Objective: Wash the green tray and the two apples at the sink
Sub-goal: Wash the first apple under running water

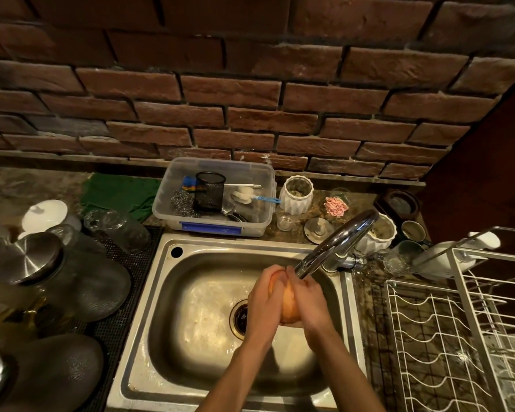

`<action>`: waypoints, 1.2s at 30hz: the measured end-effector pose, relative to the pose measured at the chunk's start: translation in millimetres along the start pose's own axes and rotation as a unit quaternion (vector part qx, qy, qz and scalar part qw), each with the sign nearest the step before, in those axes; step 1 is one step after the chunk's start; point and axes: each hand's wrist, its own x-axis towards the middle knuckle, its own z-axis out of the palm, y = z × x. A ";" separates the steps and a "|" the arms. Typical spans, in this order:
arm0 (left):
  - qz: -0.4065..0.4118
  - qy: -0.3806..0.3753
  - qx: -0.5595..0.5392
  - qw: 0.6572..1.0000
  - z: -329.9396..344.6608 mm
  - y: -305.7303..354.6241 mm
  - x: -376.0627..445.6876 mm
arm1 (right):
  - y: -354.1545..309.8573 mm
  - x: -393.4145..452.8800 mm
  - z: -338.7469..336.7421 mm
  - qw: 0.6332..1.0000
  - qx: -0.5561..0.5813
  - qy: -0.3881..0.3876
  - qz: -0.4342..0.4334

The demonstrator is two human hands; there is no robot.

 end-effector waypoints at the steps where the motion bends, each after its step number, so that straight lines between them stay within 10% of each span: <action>1: -0.036 0.005 -0.068 0.997 1.7 1.6 2.9 | 1.6 -4.0 4.0 0.994 -0.071 0.042 -0.074; 11: -0.308 -0.115 -0.314 0.891 -20.8 11.9 18.2 | 39.0 -22.8 -2.6 0.886 -0.255 0.039 -0.386; 18: -0.117 -0.041 -0.211 0.970 1.4 13.6 3.4 | 28.6 -13.6 11.6 0.953 -0.045 0.137 -0.267; 26: 0.013 -0.003 -0.082 0.997 0.5 9.0 -5.8 | 7.1 -2.8 1.2 0.983 0.173 -0.040 0.050; 36: -0.074 -0.013 -0.104 0.992 -2.5 10.8 10.7 | 21.0 -10.8 6.3 0.974 -0.115 0.073 -0.180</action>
